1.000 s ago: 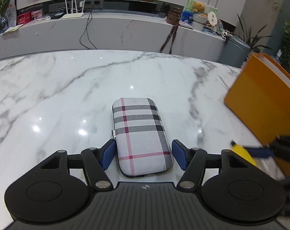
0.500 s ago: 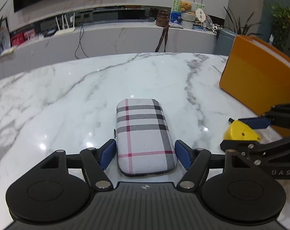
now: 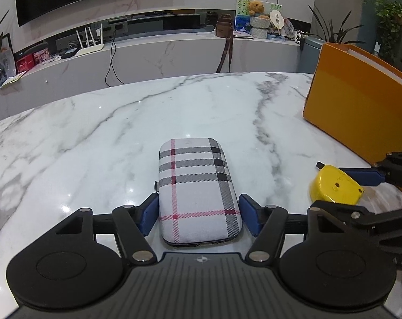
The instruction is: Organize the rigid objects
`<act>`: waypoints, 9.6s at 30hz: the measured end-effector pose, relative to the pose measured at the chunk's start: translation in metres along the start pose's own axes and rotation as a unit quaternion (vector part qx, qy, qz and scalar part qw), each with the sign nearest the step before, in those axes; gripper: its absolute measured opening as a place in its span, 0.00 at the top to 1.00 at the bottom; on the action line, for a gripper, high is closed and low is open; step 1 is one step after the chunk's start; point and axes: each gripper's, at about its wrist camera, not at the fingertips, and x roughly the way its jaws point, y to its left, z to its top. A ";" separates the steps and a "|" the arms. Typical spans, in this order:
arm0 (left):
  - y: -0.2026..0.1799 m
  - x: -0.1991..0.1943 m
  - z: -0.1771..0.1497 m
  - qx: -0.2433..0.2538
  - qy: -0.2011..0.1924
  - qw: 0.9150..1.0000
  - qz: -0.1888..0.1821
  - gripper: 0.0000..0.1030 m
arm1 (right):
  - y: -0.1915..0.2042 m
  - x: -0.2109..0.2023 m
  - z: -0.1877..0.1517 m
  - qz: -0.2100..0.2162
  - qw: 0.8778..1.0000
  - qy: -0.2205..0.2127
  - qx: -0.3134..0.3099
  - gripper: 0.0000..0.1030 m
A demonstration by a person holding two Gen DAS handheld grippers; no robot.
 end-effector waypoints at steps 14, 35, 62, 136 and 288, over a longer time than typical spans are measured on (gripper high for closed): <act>-0.002 -0.011 0.004 0.019 -0.008 1.000 0.007 0.29 | 0.005 -0.004 0.006 0.005 1.000 0.013 -0.026 0.52; -0.010 -0.026 0.015 0.069 -0.038 0.996 0.034 0.30 | 0.005 -0.010 0.012 0.004 1.000 0.005 -0.022 0.52; -0.006 -0.039 0.022 0.076 -0.050 0.995 0.046 0.32 | 0.008 -0.015 0.021 0.005 1.000 -0.004 -0.020 0.52; -0.078 -0.133 0.147 0.048 -0.115 0.992 -0.026 0.81 | -0.065 -0.149 0.111 -0.087 0.982 -0.162 0.050 0.52; -0.191 -0.087 0.090 -0.021 0.048 0.998 -0.028 0.04 | -0.120 -0.219 0.030 -0.262 0.942 0.082 0.192 0.03</act>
